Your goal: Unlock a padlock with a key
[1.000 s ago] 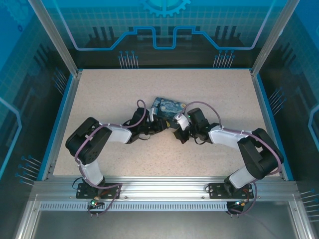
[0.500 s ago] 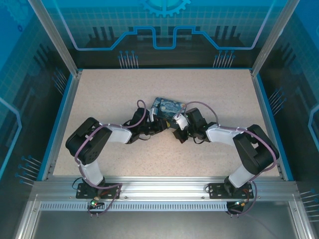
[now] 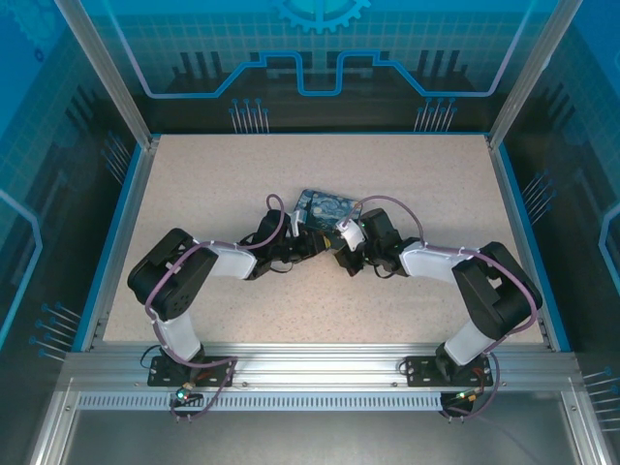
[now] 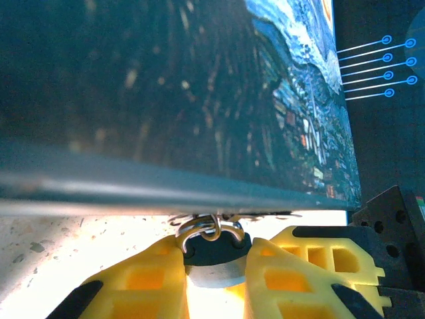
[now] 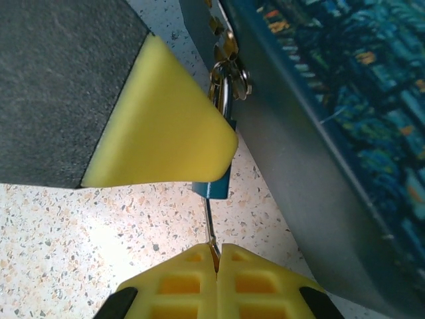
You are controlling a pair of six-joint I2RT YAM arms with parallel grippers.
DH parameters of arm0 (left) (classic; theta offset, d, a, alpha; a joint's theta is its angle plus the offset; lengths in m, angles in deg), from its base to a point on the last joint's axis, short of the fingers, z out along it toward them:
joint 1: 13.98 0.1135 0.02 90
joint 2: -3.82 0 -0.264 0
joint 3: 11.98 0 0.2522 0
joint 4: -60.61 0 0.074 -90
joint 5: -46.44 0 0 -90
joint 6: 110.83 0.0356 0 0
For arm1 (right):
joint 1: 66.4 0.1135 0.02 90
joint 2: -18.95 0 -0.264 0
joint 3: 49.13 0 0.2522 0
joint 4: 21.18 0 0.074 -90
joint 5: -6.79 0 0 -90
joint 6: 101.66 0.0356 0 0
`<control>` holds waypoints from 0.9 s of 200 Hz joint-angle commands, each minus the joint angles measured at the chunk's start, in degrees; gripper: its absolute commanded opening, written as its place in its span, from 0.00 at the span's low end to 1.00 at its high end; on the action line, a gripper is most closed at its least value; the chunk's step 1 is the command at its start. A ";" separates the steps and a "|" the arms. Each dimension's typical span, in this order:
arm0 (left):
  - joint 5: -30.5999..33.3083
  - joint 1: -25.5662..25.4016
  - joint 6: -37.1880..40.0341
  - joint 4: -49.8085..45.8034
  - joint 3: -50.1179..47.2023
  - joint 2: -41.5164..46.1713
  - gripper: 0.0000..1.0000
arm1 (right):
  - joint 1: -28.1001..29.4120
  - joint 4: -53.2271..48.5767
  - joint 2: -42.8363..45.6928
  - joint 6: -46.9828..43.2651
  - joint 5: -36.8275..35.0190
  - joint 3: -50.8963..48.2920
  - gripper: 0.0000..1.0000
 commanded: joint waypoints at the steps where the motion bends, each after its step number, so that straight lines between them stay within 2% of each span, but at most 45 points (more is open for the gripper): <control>1: 0.38 -0.47 0.26 0.90 -0.09 2.26 0.20 | 0.74 1.53 -0.70 0.15 -0.77 1.77 0.02; 50: 0.47 -0.60 0.05 0.86 -0.16 2.83 0.20 | 0.76 1.70 -1.85 -0.03 -1.60 2.58 0.02; 149: 0.41 -1.30 -0.35 0.32 0.23 3.14 0.19 | 1.02 11.34 0.97 1.45 -0.84 0.37 0.02; 180: 0.38 -1.55 -0.71 0.19 0.52 3.09 0.19 | 1.29 11.51 1.11 0.68 -1.98 0.78 0.02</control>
